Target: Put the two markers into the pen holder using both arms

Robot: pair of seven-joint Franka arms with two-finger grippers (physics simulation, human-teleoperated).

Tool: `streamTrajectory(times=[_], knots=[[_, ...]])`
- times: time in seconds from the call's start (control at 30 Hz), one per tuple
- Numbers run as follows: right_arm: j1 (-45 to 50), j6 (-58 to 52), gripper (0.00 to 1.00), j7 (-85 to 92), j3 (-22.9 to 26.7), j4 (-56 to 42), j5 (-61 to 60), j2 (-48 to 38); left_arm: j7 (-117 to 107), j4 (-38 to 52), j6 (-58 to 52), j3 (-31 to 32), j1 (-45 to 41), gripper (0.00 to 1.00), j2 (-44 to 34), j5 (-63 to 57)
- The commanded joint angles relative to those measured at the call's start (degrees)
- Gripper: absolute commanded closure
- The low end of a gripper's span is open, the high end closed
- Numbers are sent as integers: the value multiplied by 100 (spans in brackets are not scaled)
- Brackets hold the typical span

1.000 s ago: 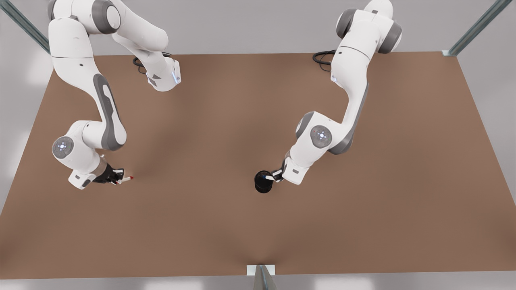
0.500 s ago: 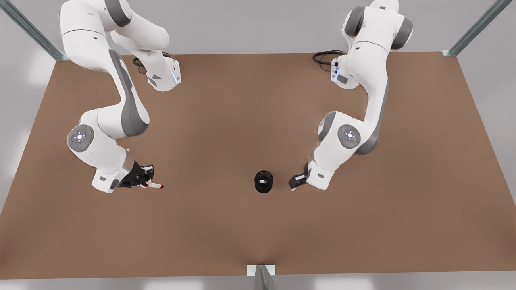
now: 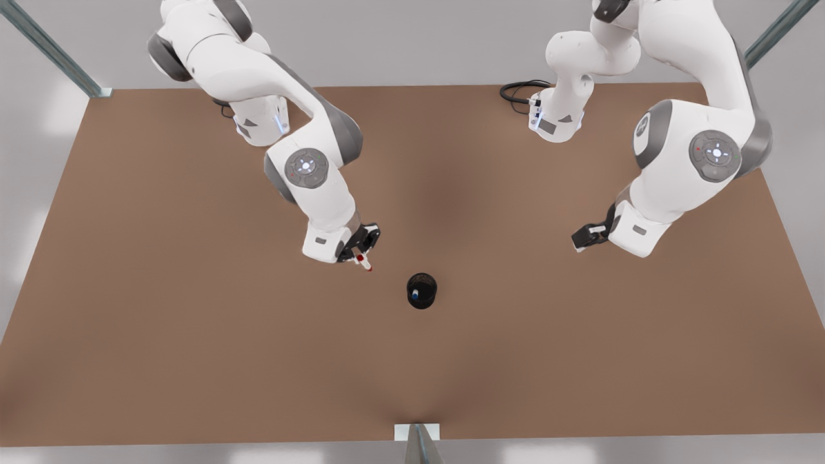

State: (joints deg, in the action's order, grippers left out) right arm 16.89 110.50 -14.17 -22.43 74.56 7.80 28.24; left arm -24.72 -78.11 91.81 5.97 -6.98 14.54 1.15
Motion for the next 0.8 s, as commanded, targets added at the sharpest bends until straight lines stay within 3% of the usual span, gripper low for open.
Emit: streamTrajectory(times=[0.0, 0.27, 0.33, 0.77], knots=[[86, 85, 79, -2670, 2, -222, 203, 181, 2059, 6, -295, 9, 13, 0, 66, -159], [974, 402, 79, -3004, 265, -1928, 353, 1474, 2059, -11, -278, -17, 22, 0, 93, 140], [1290, 516, 79, -3136, 538, -1972, 353, 1553, 2059, -20, -278, -17, 22, 0, 93, 140], [1299, 859, 79, -3162, 643, -1963, 353, 1799, 2059, -46, -137, -17, 215, 0, 189, 158]])
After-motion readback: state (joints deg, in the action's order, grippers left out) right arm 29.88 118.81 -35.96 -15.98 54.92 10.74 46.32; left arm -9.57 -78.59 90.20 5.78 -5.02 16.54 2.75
